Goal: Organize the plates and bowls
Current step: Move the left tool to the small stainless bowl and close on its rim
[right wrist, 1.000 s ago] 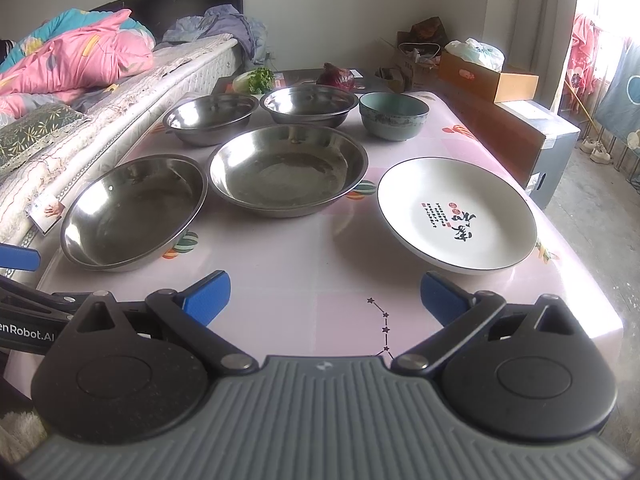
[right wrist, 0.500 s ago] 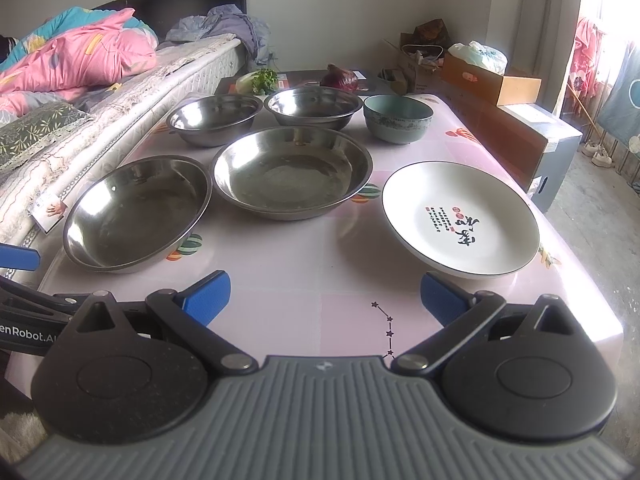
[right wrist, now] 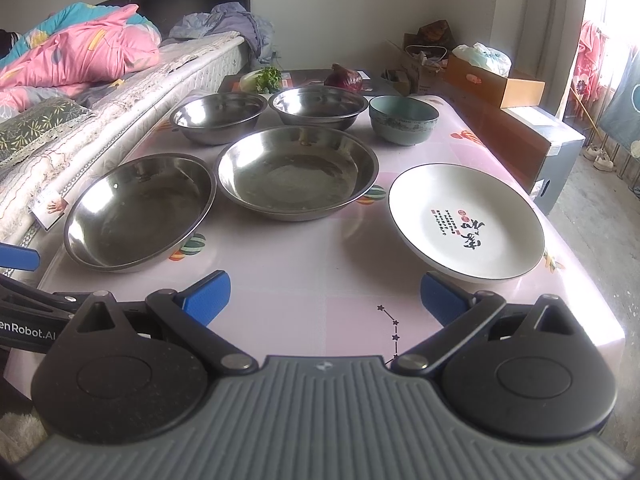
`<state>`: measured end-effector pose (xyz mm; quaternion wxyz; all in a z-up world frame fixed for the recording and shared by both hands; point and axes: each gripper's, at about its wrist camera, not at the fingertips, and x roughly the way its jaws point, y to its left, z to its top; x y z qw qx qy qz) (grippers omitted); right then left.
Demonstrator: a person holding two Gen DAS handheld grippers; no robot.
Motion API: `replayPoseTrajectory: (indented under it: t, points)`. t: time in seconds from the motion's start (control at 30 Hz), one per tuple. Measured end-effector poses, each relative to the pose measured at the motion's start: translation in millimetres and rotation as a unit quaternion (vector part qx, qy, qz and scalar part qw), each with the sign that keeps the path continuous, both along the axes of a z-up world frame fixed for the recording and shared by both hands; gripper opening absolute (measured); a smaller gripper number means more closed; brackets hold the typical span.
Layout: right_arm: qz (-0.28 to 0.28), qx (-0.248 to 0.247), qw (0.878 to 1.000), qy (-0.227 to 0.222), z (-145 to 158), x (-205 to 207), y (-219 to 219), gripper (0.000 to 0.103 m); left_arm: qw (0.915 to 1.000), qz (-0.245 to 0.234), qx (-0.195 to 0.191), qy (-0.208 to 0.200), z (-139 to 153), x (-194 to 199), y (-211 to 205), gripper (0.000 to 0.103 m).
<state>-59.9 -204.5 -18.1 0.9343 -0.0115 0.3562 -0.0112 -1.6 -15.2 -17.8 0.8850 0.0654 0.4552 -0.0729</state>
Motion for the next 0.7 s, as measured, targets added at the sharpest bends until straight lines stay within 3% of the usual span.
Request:
replayPoseTrajectory:
  t: [0.17, 0.33, 0.7]
  points:
    - [0.000, -0.001, 1.000, -0.001, 1, 5, 2, 0.102, 1.0000, 0.002, -0.003, 0.001, -2, 5, 4, 0.103]
    - [-0.002, -0.006, 1.000, 0.004, 0, 13, 4, 0.102, 0.9997, -0.004, 0.001, -0.025, 6, 12, 9, 0.103]
    - [0.002, -0.042, 0.996, -0.077, 47, 37, -5, 0.102, 0.9947, 0.016, -0.007, -0.101, 55, 62, 34, 0.103]
